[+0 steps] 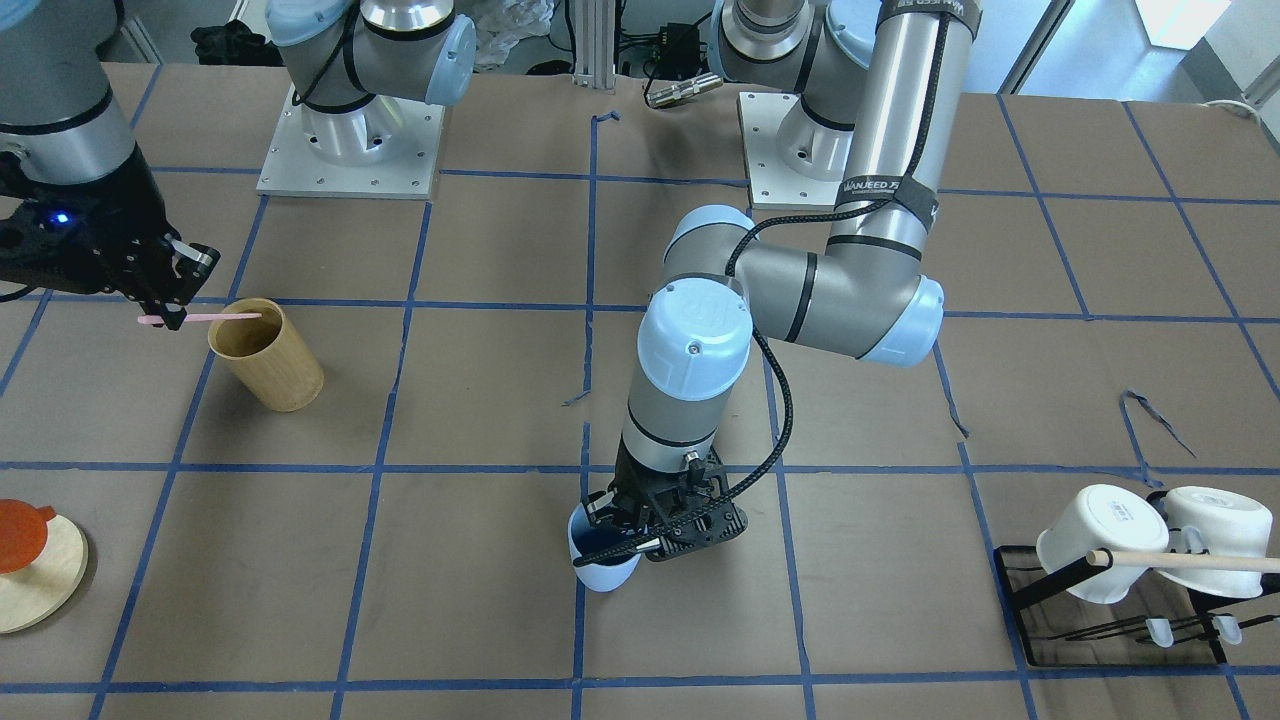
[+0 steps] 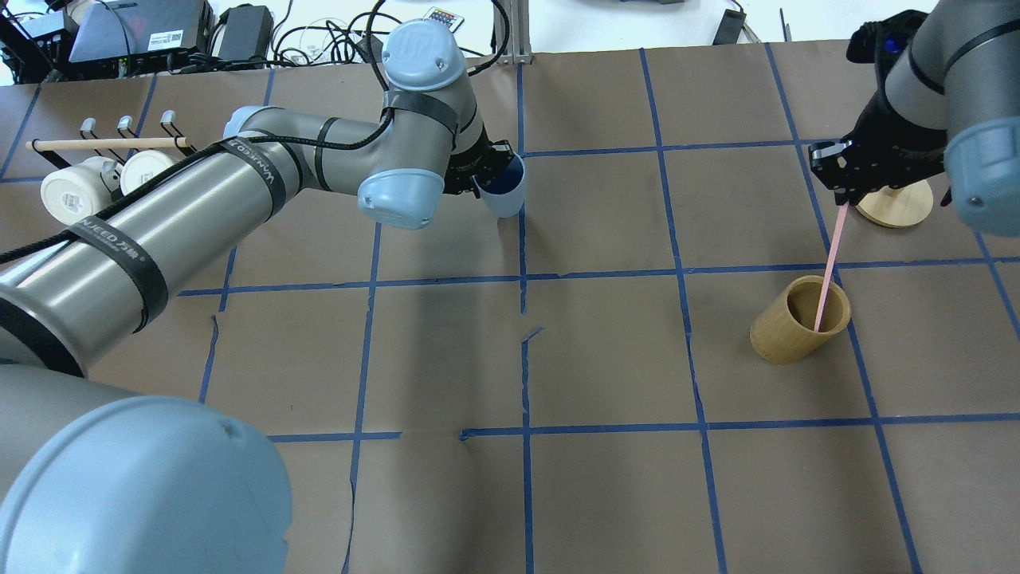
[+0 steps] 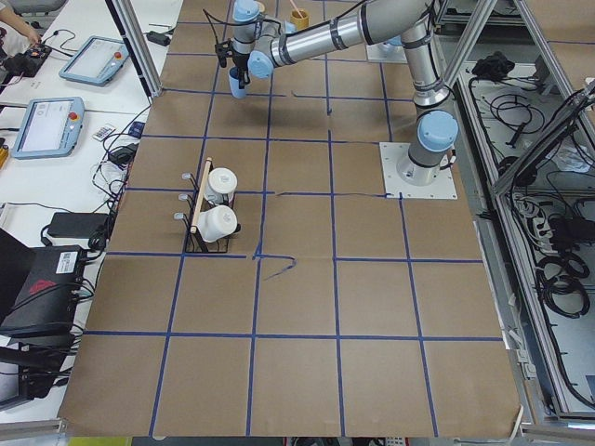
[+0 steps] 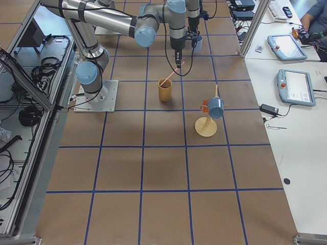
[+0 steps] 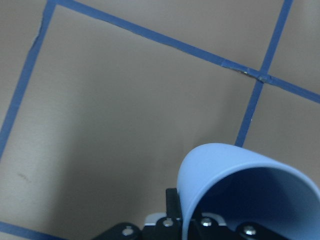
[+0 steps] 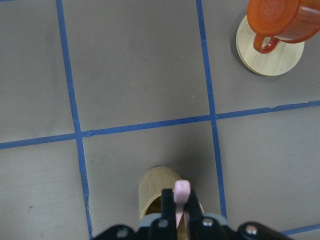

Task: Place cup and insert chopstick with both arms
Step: 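Set the blue cup down mid-table with the left gripper while the right lifts the chopstick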

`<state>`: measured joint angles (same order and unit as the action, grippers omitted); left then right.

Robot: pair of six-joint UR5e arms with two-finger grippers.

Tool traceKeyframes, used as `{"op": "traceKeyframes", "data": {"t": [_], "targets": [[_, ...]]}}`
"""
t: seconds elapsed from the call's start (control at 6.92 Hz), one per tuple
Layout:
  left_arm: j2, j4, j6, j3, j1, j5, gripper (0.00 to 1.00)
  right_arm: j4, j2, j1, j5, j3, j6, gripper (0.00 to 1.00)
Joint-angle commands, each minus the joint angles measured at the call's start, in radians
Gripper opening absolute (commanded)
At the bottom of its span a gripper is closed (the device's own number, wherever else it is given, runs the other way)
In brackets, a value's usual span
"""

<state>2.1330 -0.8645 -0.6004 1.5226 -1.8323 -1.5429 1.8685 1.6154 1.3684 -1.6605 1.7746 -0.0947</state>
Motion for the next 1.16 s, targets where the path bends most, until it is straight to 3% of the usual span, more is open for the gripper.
{"op": "traceKeyframes", "data": {"t": [0.0,0.14,0.29,0.43,0.58,1.01], "targets": [[0.019,0.015,-0.004,-0.002,-0.027,0.004,0.00,-0.119,0.000,0.003,0.042,-0.120,0.001,0.00],[0.016,0.015,0.008,-0.002,-0.028,0.001,0.17,-0.124,-0.023,0.006,0.062,-0.168,0.001,0.00],[0.004,0.028,0.013,-0.007,-0.030,0.004,0.99,-0.124,-0.054,0.020,0.092,-0.208,0.001,0.00],[-0.010,0.030,0.040,-0.021,-0.030,0.012,1.00,-0.118,-0.078,0.046,0.111,-0.228,0.042,0.00],[-0.036,0.021,0.103,-0.042,-0.016,0.010,1.00,-0.030,-0.106,0.119,0.113,-0.227,0.115,0.00],[-0.293,-0.370,0.516,-0.059,0.189,0.017,1.00,0.194,-0.187,0.308,0.091,-0.227,0.219,0.00]]}}
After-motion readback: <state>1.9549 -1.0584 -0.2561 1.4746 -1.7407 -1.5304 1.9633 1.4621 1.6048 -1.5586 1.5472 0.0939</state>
